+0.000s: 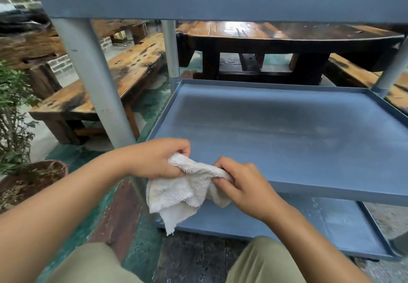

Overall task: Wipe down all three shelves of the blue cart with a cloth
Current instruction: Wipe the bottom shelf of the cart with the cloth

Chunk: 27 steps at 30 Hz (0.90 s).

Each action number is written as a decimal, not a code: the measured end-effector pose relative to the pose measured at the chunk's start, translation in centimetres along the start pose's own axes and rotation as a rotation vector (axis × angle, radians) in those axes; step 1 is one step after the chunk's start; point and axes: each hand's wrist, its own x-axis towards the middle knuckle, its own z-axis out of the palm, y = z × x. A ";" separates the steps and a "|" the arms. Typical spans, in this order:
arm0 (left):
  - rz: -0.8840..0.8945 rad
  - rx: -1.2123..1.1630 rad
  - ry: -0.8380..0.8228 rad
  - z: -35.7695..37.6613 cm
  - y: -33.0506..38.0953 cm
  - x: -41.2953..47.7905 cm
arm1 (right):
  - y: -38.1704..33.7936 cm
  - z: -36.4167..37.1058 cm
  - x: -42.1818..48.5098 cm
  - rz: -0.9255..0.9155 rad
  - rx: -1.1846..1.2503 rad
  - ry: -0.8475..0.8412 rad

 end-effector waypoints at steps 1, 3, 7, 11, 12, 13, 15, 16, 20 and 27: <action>-0.002 -0.038 0.002 0.0 0.0 -0.4 | -0.2 -0.2 0.0 -0.035 -0.040 -0.019; -0.033 -0.151 -0.030 0.3 -0.4 -1.3 | 0.0 -0.3 0.1 -0.043 -0.040 -0.081; -0.114 -0.172 -0.214 2.3 -1.1 -2.1 | 1.6 1.0 0.4 0.071 0.103 -0.354; -0.160 -0.075 -0.329 6.4 -2.4 -1.4 | 4.0 4.4 -0.2 0.140 0.139 -0.619; -0.168 -0.071 -0.354 7.6 -2.9 -1.0 | 4.8 5.6 -0.4 0.151 0.099 -0.662; -0.170 -0.055 -0.372 8.8 -3.2 -0.6 | 5.7 6.6 -0.6 0.162 0.046 -0.696; -0.148 0.008 -0.399 11.4 -4.6 0.8 | 7.9 8.6 -0.6 0.188 -0.050 -0.738; -0.140 0.034 -0.391 12.7 -5.4 1.5 | 9.1 9.3 -0.5 0.202 -0.093 -0.764; -0.116 0.060 -0.331 17.0 -9.6 5.5 | 14.5 11.6 0.1 0.258 -0.143 -0.786; -0.079 0.184 -0.032 18.9 -13.2 12.3 | 20.3 11.1 1.5 0.403 -0.259 -0.547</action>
